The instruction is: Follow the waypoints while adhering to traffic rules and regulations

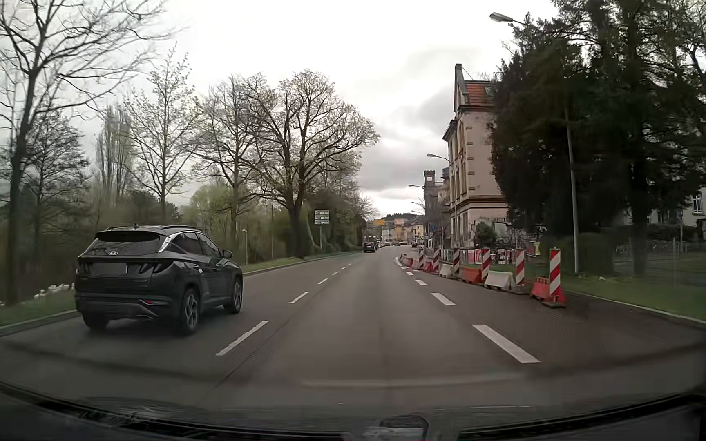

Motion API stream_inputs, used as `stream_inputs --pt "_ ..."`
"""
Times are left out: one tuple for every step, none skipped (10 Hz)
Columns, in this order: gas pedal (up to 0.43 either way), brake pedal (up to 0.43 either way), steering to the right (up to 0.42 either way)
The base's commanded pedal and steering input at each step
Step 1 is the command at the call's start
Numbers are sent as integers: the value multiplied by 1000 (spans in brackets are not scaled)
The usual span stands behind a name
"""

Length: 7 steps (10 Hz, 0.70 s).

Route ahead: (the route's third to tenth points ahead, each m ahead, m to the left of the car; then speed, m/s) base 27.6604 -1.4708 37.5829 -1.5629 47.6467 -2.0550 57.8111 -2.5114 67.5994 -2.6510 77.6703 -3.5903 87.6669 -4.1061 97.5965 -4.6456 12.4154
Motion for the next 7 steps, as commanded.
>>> stream_inputs --pt "130 0 5" --pt "130 0 5" --pt "118 0 5" --pt "118 0 5" --pt "118 0 5" --pt "110 0 5" --pt "110 0 4"
